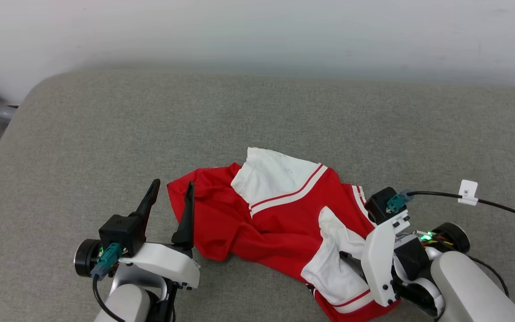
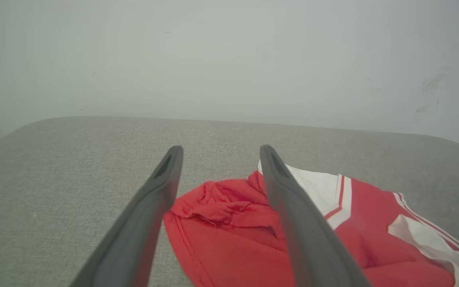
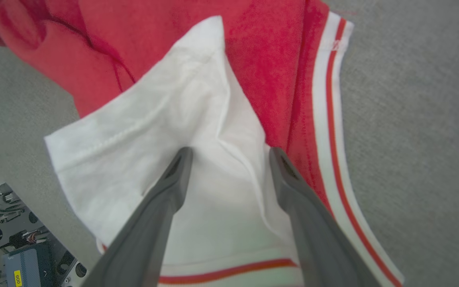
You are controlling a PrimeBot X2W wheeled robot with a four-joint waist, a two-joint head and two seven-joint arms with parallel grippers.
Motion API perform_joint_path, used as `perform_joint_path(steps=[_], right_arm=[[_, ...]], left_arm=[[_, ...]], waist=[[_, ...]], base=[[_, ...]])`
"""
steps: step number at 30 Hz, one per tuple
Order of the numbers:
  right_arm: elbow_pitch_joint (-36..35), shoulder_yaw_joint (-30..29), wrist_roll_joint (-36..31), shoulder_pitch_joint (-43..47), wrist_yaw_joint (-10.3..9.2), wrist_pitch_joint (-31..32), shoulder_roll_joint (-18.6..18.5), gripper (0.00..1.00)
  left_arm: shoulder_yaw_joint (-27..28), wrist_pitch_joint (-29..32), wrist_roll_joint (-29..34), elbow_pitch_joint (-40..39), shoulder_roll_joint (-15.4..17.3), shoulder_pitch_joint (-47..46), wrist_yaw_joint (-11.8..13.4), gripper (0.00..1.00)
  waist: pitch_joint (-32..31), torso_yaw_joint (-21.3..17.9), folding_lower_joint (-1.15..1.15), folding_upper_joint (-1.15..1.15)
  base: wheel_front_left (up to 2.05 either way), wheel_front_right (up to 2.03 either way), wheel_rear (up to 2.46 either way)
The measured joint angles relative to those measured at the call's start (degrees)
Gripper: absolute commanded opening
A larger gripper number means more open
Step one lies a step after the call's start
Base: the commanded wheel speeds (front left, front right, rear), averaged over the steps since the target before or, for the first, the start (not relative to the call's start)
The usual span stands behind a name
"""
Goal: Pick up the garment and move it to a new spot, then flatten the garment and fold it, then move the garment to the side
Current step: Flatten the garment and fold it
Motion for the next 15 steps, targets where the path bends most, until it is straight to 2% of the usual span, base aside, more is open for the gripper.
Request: perform_joint_path(steps=[1,2,3,10,15], right_arm=[[0.4,0.6,0.7,-0.3,0.00,0.2,-0.1,0.48],[0.5,1.0,1.0,-0.6,0.00,0.1,-0.3,0.27],[0.5,1.1,1.7,-0.9,0.00,-0.5,-0.4,0.00],[-0.9,-0.2,1.3,-2.5,0.00,-6.8,-1.2,0.00],[-1.5,-7.2,-1.7,-2.4,0.00,-11.0,-1.3,0.00]], left_arm=[[0.1,0.0,0.2,0.1,-0.2,-0.2,-0.1,1.00],[0.2,0.0,0.3,0.2,-0.3,-0.2,-0.2,1.00],[0.3,0.0,0.3,0.4,-0.4,-0.2,-0.4,1.00],[1.5,0.0,0.7,1.3,-0.8,0.0,-1.1,1.00],[1.8,0.0,0.9,1.7,-0.9,0.5,-1.2,1.00]], waist=[[0.2,0.1,0.00,0.00],[0.3,0.2,0.00,0.00],[0.4,0.2,0.00,0.00],[-0.7,-0.7,0.00,0.00],[-1.6,-1.9,0.00,0.00]], base=[[0.00,0.00,0.00],[0.00,0.00,0.00],[0.00,0.00,0.00],[0.00,0.00,0.00],[0.00,0.00,0.00]])
